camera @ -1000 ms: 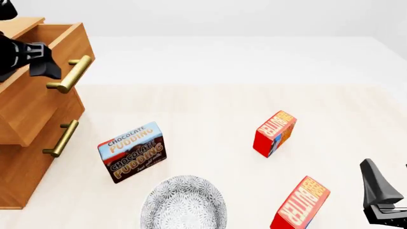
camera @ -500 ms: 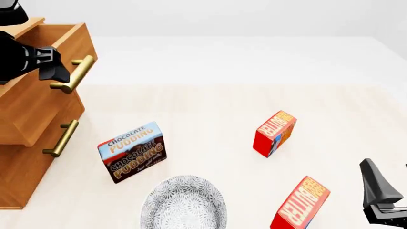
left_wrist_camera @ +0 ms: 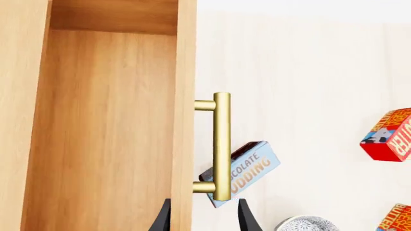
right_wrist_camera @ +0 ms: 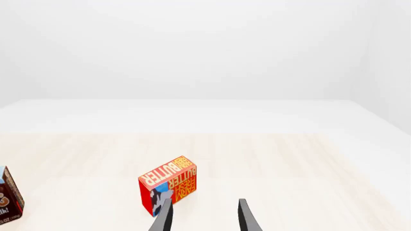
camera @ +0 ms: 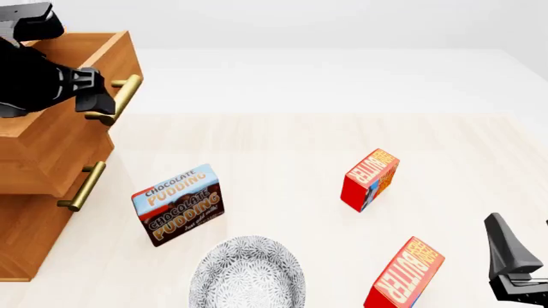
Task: Put the butter at the front in the top drawer of the cabinet and close it.
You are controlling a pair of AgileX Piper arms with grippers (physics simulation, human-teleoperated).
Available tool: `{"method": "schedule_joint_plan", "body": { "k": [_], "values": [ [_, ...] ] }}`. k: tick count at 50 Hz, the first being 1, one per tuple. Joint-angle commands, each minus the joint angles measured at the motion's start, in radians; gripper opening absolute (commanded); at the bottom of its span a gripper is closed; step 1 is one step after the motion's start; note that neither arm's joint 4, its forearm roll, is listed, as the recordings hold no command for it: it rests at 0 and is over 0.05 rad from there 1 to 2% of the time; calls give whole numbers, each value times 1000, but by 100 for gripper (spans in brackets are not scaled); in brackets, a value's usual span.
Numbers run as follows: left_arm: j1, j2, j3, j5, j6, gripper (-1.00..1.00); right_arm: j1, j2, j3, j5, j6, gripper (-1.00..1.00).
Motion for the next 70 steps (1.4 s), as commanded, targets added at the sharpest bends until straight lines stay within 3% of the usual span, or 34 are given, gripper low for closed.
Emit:
{"method": "schedule_joint_plan", "body": {
  "k": [1,33,70],
  "values": [
    [-46,11,8,-13,-17,100,0,-3,1,2,0,100],
    [-128,57,-20,-31,-24,100,0,-7,2,5,0,100],
    [-278,81,-37,-78,-94,100,0,-7,2,5,0,100]
  ]
}}
